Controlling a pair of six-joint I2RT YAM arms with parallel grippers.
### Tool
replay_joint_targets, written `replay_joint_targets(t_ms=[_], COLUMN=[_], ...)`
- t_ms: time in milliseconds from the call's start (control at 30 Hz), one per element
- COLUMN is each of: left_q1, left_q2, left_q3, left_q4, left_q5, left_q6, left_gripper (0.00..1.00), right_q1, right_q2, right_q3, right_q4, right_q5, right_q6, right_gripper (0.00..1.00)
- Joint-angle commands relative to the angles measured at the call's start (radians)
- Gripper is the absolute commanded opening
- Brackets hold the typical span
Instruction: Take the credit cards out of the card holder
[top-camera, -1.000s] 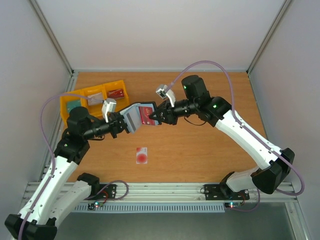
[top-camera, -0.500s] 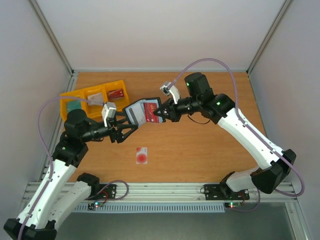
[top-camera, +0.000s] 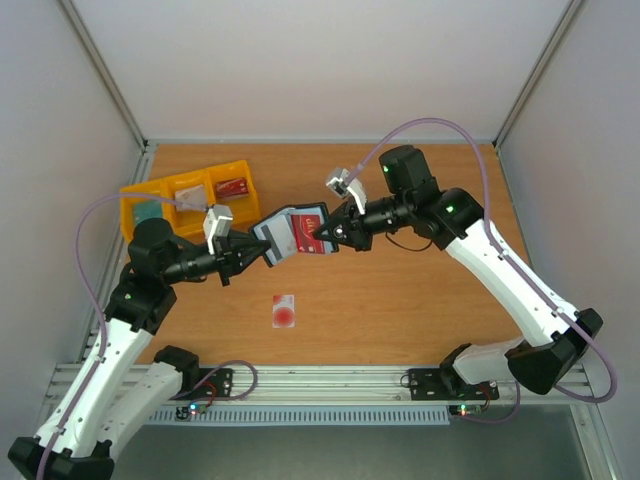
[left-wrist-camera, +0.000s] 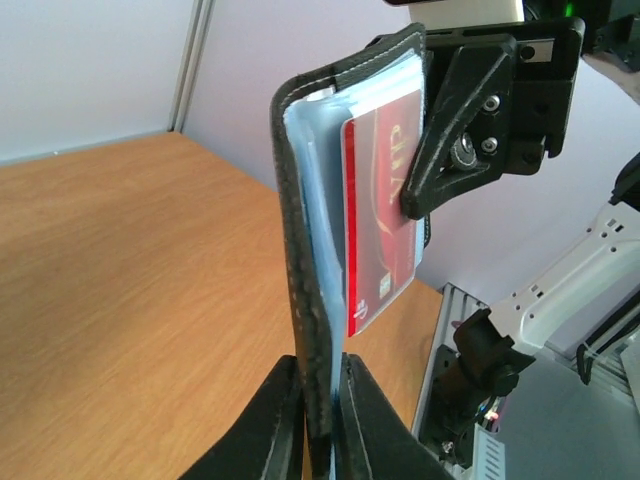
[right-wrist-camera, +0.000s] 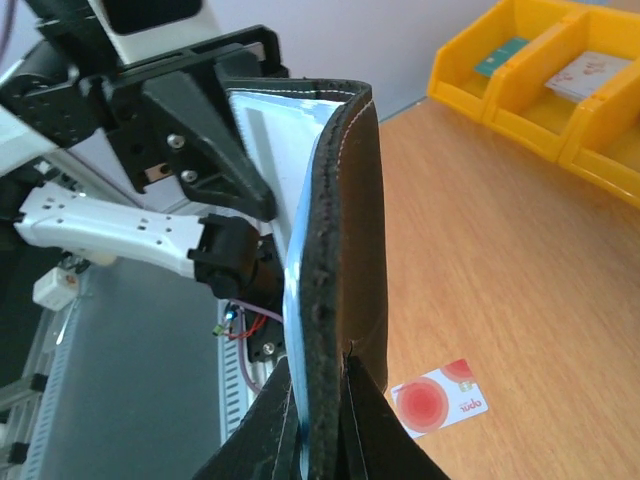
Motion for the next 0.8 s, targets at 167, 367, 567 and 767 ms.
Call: replay_joint_targets(t_ms=[167, 367, 567, 767], left_q1=[0.0, 0.0, -0.001, 0.0], left_q2=[-0.015, -0.011, -0.003, 0.0], left_q3=[0.004, 0.0, -0.01, -0.023], left_q4=[0.16, 0.212, 0.222, 0.29], left_q5=[0.196, 0.228, 0.172, 0.226], left_q6=[-0.043, -0.07, -0.083, -0.097], left_gripper=[0.18, 0.2, 0.16, 0.01], right_q1=[-0.027, -0.06, -0.061, -0.061], right_q2=[-0.04, -0.015, -0.027, -0.033], right_q3=[0.025, 0.023, 0.019, 0.019], right_q4=[-0.024, 0.034, 0.047, 0.028], right_q5=[-0.123, -0.197, -0.215, -0.266], right_q6=[-0.088, -0.03, -0.022, -0.056], right_gripper=[0.01, 0.01, 0.01, 0.01])
